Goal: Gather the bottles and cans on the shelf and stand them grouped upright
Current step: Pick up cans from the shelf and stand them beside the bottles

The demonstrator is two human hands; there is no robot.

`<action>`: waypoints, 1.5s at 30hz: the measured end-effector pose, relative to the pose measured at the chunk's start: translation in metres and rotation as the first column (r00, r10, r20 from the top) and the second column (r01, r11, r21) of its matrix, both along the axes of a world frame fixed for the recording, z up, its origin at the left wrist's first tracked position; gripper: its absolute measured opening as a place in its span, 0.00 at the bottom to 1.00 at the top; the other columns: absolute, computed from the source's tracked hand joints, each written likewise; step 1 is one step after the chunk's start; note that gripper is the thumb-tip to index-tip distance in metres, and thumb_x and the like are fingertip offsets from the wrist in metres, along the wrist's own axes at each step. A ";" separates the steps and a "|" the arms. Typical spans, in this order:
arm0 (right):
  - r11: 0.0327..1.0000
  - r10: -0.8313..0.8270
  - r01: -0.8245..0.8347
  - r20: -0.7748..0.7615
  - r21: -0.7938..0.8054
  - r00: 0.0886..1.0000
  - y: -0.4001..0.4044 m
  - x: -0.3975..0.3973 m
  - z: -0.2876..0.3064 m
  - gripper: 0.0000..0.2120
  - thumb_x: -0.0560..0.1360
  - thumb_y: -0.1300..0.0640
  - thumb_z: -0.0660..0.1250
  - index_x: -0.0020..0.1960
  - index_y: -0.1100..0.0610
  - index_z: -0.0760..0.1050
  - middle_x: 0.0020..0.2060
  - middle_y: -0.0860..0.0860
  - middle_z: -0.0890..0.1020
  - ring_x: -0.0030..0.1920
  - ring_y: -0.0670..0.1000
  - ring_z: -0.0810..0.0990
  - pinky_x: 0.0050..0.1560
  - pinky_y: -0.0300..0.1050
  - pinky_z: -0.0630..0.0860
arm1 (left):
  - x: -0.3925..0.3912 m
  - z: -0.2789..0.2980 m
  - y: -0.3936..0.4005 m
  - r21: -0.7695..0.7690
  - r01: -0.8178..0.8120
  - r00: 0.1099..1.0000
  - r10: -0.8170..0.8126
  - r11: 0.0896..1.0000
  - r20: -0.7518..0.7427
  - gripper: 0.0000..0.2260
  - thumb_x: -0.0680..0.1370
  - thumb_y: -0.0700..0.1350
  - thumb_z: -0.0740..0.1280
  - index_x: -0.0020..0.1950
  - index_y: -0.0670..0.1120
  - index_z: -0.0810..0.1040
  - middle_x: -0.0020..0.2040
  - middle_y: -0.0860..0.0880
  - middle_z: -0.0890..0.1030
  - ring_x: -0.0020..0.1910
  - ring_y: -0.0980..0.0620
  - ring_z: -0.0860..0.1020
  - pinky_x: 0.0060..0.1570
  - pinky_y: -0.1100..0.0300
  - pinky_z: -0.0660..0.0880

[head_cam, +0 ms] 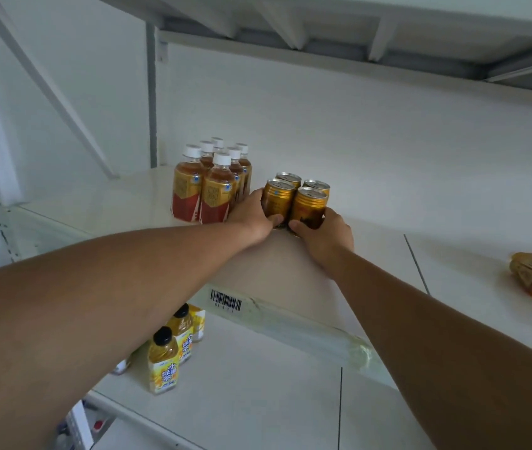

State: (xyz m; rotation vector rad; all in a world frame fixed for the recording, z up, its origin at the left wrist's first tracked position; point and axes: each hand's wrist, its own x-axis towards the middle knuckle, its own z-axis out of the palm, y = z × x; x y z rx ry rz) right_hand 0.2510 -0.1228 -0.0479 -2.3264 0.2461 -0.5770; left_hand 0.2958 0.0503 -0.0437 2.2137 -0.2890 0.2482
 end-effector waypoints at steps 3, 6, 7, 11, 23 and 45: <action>1.000 0.013 -0.013 -0.003 -0.017 1.000 0.000 -0.001 0.001 0.27 0.74 0.38 0.76 0.67 0.49 0.76 0.50 0.46 0.80 0.52 0.52 0.80 0.51 0.48 0.78 | -0.005 0.003 0.000 0.015 0.028 0.999 -0.028 0.999 -0.019 0.33 0.80 0.52 0.74 0.82 0.50 0.64 0.77 0.47 0.75 0.76 0.45 0.73 0.74 0.46 0.71; 0.998 0.057 -0.057 0.002 0.020 0.998 -0.001 -0.002 0.001 0.34 0.72 0.37 0.77 0.72 0.50 0.73 0.60 0.51 0.81 0.60 0.55 0.80 0.56 0.51 0.78 | -0.013 0.005 0.000 0.034 0.016 1.000 -0.016 0.999 -0.008 0.32 0.80 0.49 0.72 0.80 0.45 0.63 0.75 0.43 0.74 0.75 0.43 0.73 0.73 0.44 0.71; 0.996 0.074 -0.074 0.000 0.048 0.997 -0.002 -0.003 0.002 0.37 0.71 0.37 0.78 0.74 0.51 0.71 0.64 0.52 0.79 0.63 0.56 0.79 0.57 0.51 0.77 | -0.017 0.006 0.001 0.049 0.016 1.000 -0.016 0.999 0.008 0.30 0.80 0.49 0.72 0.78 0.44 0.64 0.72 0.42 0.74 0.74 0.43 0.73 0.72 0.44 0.72; 0.988 0.133 -0.128 -0.042 0.091 0.990 -0.013 -0.010 0.004 0.49 0.71 0.37 0.78 0.81 0.55 0.60 0.74 0.55 0.69 0.72 0.59 0.72 0.56 0.49 0.69 | -0.036 0.012 0.011 0.210 0.051 0.997 -0.062 0.976 0.045 0.24 0.80 0.49 0.70 0.73 0.44 0.68 0.69 0.42 0.74 0.71 0.43 0.74 0.68 0.43 0.74; 0.855 0.270 -0.329 -0.198 -0.401 0.942 -0.084 -0.067 0.010 0.50 0.72 0.22 0.63 0.85 0.47 0.54 0.82 0.52 0.62 0.80 0.58 0.61 0.74 0.58 0.66 | -0.114 0.021 0.033 0.653 -0.043 0.998 -0.002 0.756 0.068 0.40 0.76 0.75 0.55 0.84 0.58 0.55 0.81 0.47 0.71 0.74 0.44 0.75 0.67 0.46 0.74; 0.861 -0.123 -0.060 -0.322 -0.505 0.939 -0.182 -0.268 0.027 0.46 0.75 0.21 0.56 0.84 0.45 0.58 0.82 0.50 0.63 0.80 0.57 0.61 0.76 0.62 0.64 | -0.190 0.017 -0.098 0.578 0.136 0.976 -0.210 0.805 0.062 0.42 0.73 0.80 0.53 0.80 0.55 0.67 0.79 0.49 0.71 0.75 0.42 0.74 0.65 0.44 0.75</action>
